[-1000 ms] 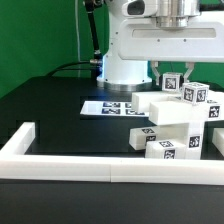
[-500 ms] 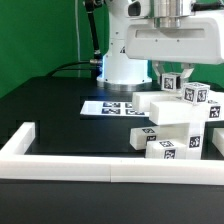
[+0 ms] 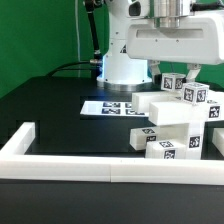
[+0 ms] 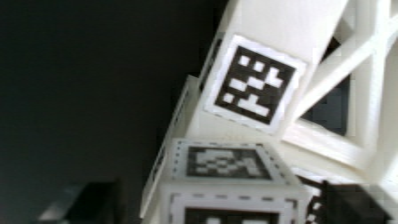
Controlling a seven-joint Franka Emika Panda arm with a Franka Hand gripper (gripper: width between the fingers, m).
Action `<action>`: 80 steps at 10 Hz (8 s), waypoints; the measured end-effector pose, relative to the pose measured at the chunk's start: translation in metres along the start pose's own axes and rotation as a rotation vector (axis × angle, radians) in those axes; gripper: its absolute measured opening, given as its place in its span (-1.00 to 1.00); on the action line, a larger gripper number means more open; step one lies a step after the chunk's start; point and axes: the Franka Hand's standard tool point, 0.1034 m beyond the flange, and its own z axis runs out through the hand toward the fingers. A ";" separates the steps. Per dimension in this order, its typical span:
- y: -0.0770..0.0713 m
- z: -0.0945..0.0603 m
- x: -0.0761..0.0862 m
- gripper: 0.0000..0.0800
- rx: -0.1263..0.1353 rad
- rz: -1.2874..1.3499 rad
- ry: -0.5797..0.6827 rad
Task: Assemble chair
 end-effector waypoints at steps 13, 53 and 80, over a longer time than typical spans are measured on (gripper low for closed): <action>-0.002 -0.001 -0.001 0.62 -0.047 -1.010 0.009; 0.001 0.000 0.002 0.62 -0.050 -1.146 0.005; 0.001 0.002 0.001 -0.08 -0.013 0.001 0.009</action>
Offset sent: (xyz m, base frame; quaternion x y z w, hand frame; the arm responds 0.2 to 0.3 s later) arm 0.0003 0.0038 0.0063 -0.0433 0.0294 -0.1988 0.9786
